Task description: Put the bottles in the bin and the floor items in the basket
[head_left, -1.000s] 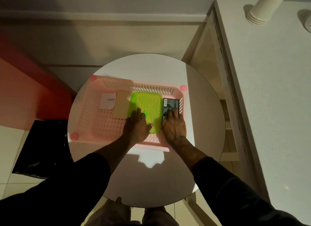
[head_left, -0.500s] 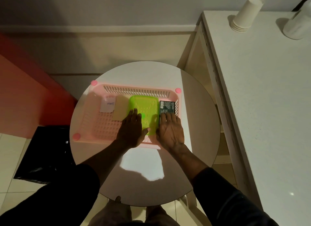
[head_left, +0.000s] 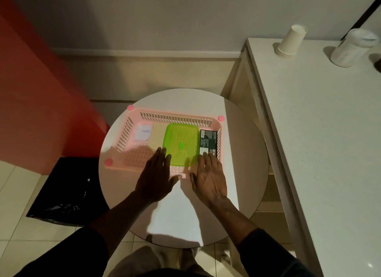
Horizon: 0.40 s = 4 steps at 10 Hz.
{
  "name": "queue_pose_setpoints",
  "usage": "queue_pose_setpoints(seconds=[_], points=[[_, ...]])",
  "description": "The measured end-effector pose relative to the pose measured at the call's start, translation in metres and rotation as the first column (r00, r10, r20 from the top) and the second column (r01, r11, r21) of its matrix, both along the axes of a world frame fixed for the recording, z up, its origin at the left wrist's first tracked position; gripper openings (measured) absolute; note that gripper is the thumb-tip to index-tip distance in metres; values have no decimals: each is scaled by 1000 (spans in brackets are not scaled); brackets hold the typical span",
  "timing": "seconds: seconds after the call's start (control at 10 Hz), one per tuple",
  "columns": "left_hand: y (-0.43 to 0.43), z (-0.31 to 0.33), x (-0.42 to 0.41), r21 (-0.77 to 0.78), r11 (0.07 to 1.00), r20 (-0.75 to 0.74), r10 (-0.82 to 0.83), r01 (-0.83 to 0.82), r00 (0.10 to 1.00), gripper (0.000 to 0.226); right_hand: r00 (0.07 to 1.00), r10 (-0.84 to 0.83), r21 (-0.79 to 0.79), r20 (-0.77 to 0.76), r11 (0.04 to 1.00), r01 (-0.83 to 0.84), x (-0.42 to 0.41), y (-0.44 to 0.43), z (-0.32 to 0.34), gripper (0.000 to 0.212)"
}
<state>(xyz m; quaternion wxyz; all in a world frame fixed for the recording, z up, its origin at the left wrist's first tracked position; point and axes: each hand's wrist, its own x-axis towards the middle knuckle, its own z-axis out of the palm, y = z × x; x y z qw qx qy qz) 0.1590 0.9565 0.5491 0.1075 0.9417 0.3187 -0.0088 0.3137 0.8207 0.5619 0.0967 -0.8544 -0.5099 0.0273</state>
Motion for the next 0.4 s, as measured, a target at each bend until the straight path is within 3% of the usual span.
queue_pose_setpoints(seconds=[0.2, 0.4], points=[[-15, 3, -34, 129, 975, 15, -184, 181, 983, 84, 1000, -20, -31, 19, 999, 21, -42, -38, 7, 61], [-43, 8, -78, 186, 947, 5, -267, 261, 964, 87, 995, -85, -87, 46, 992, 88, -100, -84, 9, 74]])
